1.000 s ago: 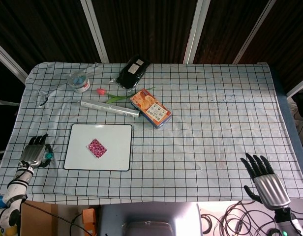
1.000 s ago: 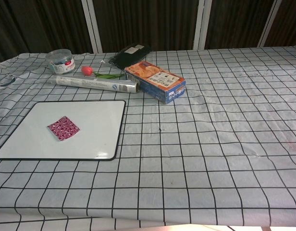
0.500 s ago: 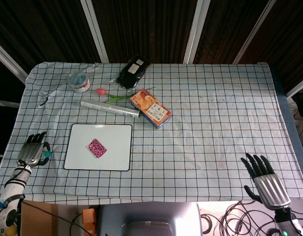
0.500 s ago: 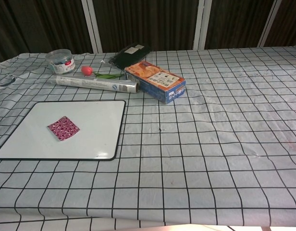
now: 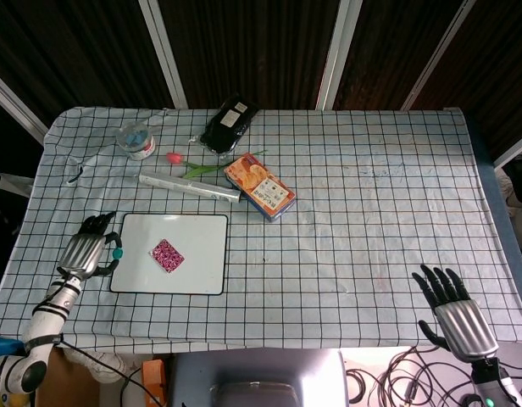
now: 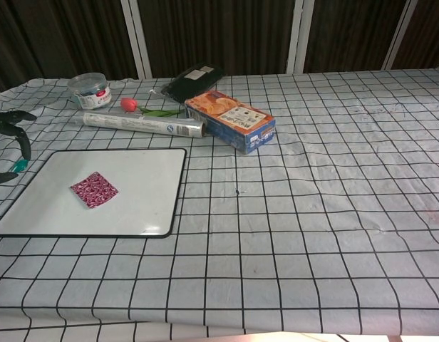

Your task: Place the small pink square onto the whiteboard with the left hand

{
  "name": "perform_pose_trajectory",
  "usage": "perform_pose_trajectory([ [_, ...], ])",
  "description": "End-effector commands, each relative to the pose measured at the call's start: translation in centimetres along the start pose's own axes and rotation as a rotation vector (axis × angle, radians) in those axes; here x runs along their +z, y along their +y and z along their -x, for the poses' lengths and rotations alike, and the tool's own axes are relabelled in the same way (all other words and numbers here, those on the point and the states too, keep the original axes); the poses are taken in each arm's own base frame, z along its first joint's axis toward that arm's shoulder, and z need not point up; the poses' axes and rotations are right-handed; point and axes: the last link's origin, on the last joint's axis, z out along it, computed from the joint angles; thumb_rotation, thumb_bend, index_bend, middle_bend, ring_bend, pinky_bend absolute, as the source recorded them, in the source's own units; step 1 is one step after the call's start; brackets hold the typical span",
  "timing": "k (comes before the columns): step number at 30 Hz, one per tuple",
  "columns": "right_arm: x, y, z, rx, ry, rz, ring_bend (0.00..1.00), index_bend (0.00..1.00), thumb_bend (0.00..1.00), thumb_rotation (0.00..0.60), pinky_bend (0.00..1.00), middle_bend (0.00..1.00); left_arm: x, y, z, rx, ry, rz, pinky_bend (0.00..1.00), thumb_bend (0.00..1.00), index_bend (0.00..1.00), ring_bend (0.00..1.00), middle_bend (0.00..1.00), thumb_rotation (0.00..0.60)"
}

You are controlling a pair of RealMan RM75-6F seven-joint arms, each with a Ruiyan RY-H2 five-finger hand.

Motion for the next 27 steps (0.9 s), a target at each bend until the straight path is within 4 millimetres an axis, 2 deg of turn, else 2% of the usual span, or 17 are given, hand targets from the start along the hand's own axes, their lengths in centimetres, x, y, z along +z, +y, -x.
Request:
perform_pose_trajectory([
  [1,-0.1,0.1,-0.1,0.001,0.000,-0.002,0.00,0.00,0.25,0.600,0.05,0.00,1.3,4.9,-1.3,0.009,0.009,0.087,0.00,0.33,0.52,0.00,0.00,0.600],
  [7,-0.4,0.5,-0.5,0.017,0.011,0.002,0.00,0.00,0.25,0.600,0.05,0.00,3.2,9.5,-0.5,0.062,-0.017,0.133,0.00,0.33,0.52,0.00,0.00,0.600],
  [11,-0.7,1.0,-0.9,0.030,0.025,0.010,0.00,0.00,0.25,0.600,0.05,0.00,4.0,11.0,0.6,0.094,-0.044,0.132,0.00,0.33,0.52,0.00,0.00,0.600],
  [20,-1.0,1.3,-1.2,0.040,0.031,0.008,0.00,0.00,0.25,0.600,0.05,0.00,5.0,11.7,2.2,0.139,-0.077,0.110,0.00,0.33,0.51,0.00,0.00,0.600],
  [27,-1.0,1.3,-1.1,0.040,0.032,0.004,0.00,0.00,0.25,0.600,0.05,0.00,5.0,10.6,2.2,0.153,-0.072,0.074,0.00,0.33,0.52,0.00,0.00,0.600],
])
